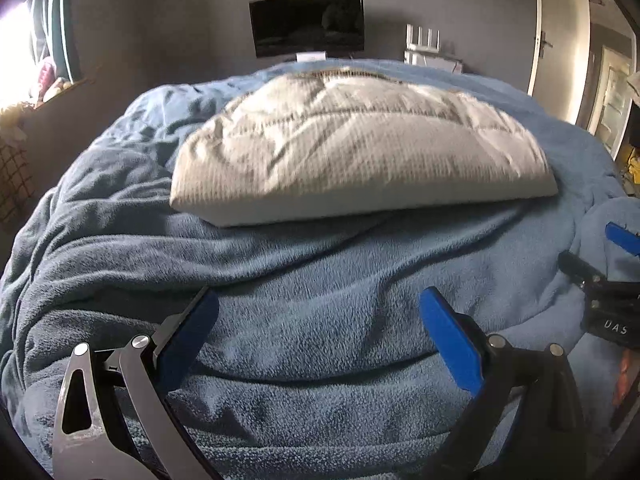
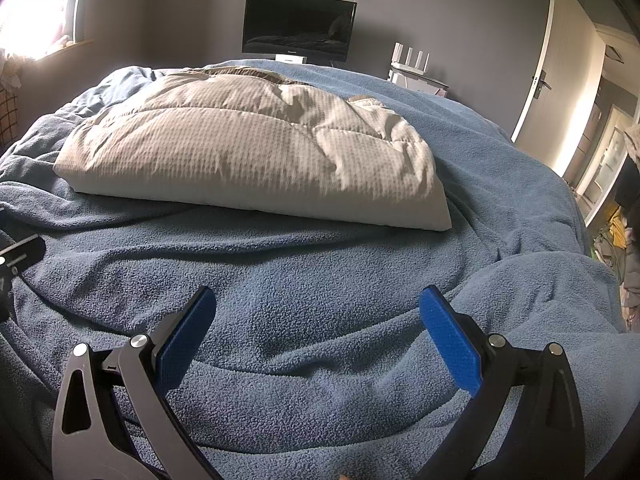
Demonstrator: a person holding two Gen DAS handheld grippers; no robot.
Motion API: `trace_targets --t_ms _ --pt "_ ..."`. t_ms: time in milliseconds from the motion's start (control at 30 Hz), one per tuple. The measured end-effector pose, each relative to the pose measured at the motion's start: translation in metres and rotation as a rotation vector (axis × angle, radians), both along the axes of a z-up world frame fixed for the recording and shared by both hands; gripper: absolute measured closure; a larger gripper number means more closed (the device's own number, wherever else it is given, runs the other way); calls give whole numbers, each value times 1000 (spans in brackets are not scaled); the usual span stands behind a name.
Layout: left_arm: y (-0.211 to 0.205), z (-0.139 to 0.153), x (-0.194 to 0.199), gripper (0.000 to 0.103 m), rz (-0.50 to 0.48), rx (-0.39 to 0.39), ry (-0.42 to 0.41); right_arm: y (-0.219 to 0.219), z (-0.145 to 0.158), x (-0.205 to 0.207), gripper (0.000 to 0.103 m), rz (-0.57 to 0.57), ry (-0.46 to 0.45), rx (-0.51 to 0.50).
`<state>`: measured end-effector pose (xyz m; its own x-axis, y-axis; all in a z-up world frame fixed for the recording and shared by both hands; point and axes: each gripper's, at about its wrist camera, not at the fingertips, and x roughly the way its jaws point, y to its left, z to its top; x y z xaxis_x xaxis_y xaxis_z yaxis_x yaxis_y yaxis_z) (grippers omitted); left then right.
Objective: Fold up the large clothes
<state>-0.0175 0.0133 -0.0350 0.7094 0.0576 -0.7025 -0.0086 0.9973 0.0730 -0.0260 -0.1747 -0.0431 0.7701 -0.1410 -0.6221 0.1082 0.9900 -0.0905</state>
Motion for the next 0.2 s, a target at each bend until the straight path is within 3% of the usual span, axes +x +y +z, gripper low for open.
trace_targets --t_ms 200 --pt "4 0 1 6 4 1 7 -2 -2 0 6 3 5 -1"
